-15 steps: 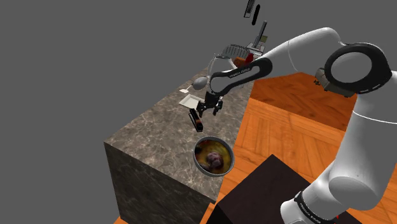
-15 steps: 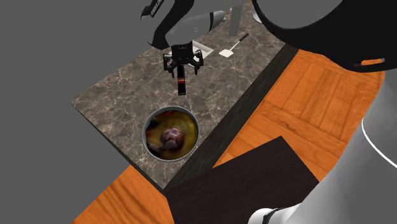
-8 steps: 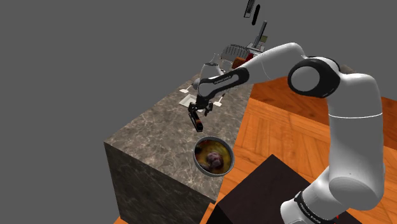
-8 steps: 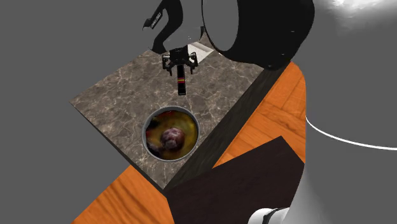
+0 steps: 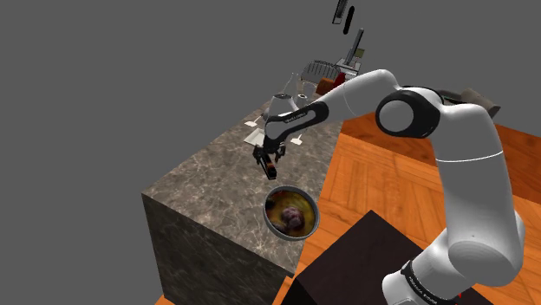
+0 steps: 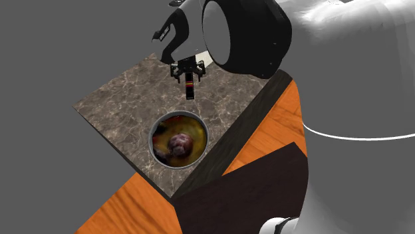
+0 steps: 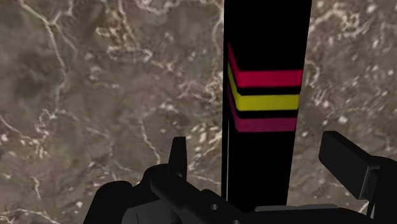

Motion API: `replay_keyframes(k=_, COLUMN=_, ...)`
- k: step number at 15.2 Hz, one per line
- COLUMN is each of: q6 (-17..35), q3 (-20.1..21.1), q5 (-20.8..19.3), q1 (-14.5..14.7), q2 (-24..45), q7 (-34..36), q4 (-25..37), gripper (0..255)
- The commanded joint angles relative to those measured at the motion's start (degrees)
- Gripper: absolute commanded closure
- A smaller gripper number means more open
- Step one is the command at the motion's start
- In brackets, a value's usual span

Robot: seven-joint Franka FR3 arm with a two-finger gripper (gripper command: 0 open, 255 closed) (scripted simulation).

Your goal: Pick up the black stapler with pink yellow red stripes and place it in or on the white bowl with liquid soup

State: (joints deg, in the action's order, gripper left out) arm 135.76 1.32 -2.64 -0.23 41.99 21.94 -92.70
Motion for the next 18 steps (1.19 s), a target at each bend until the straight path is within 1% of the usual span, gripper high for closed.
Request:
replay_keyframes(k=1, q6=0.71, q3=-0.03, q5=-0.03, q1=0.0, q2=0.8, q7=0.02, q4=0.11, gripper=0)
replay_keyframes(k=8, q6=0.71, q3=-0.03, q5=-0.03, q1=0.0, q2=0.81, q7=0.02, q4=0.12, gripper=0)
replay_keyframes(k=9, q6=0.71, q3=-0.03, q5=-0.03, q1=0.0, q2=0.81, q7=0.02, q4=0.12, gripper=255)
replay_keyframes(k=18, q6=0.71, q3=-0.03, q5=-0.03, q1=0.0, q2=0.81, q7=0.02, q4=0.12, gripper=255)
